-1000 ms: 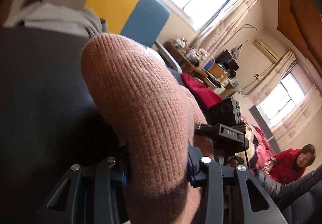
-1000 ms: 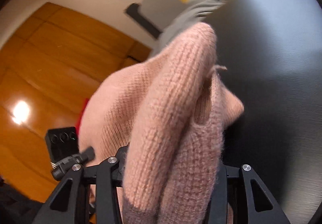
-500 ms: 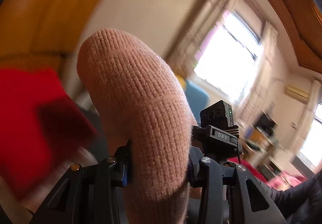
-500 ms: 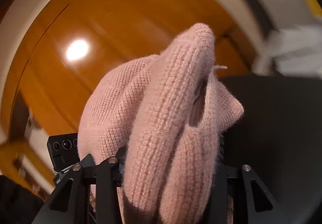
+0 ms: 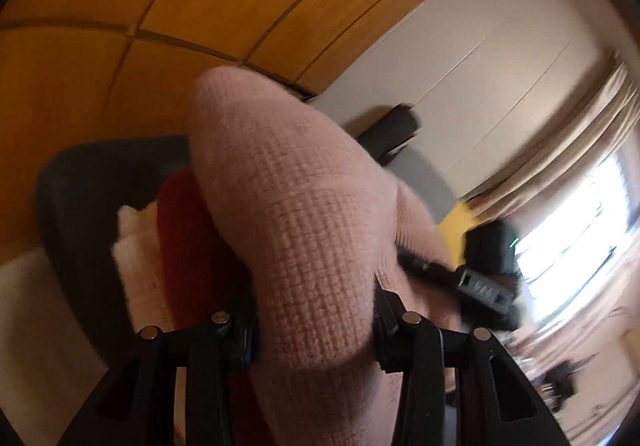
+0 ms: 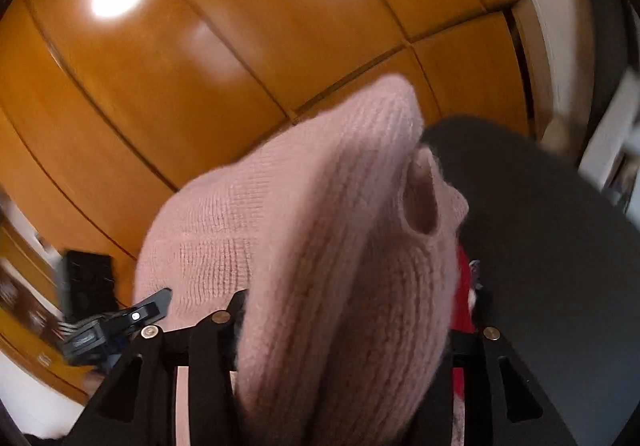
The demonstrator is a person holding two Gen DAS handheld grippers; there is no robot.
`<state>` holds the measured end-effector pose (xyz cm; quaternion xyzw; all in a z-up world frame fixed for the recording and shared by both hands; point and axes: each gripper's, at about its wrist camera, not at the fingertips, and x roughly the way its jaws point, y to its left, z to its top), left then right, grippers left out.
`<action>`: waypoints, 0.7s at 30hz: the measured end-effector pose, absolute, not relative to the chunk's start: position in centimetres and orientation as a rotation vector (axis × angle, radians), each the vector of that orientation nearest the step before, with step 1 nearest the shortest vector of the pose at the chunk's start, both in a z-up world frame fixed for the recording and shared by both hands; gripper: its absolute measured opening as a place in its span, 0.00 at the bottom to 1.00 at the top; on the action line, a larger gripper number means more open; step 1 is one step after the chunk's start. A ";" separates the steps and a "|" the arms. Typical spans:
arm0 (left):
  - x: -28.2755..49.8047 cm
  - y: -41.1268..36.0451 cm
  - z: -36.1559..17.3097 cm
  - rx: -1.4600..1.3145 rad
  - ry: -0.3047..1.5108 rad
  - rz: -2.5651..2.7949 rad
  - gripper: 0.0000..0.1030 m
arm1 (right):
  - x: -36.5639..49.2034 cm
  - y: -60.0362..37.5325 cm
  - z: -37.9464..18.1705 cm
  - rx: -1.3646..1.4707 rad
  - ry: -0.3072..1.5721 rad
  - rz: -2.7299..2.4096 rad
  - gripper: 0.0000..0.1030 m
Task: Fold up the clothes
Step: 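Lift the folded sweater with both grippers and carry it toward the wardrobe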
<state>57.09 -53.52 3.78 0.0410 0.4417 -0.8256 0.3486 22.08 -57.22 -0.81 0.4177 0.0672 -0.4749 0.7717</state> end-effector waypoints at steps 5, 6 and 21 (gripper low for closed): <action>56.0 -51.7 6.6 0.115 1.188 -2.224 0.40 | 24.1 -53.4 2.6 0.804 0.173 -1.009 0.43; 56.2 -51.3 6.7 0.112 1.217 -2.223 0.40 | 24.4 -52.5 3.3 0.786 0.174 -0.999 0.43; 58.1 -49.8 5.9 0.226 1.244 -2.004 0.46 | 22.0 -47.9 1.6 0.785 0.063 -1.171 0.71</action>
